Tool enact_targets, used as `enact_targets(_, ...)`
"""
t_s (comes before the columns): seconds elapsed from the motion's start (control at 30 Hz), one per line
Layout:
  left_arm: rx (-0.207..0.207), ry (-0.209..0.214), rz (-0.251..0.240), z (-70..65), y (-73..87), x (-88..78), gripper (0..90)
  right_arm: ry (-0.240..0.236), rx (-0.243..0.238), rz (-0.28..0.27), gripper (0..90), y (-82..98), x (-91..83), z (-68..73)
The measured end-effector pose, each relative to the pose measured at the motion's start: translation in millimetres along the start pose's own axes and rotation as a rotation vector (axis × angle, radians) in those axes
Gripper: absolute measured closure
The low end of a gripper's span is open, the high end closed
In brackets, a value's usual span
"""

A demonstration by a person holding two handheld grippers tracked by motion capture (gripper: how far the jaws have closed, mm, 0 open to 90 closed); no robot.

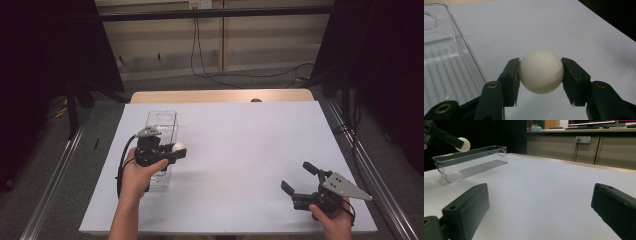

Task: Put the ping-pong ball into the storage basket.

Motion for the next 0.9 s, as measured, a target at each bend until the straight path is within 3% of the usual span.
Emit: enact_targets(0.9,-0.008,-0.025,-0.013,4.7,-0.1,-6.5,51.1,-0.002,-0.007,0.0,1.2,0.0,-0.6,-0.5)
Point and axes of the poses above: each handheld gripper's, and its own axes: x roughly forward along the jaws, y roughly out of its underside, z roughly to its left, the point moved 5 cm from there along x, roughly forward along the jaws, and after that the axes turned 13 degrees about y, right-handed, at the moved point
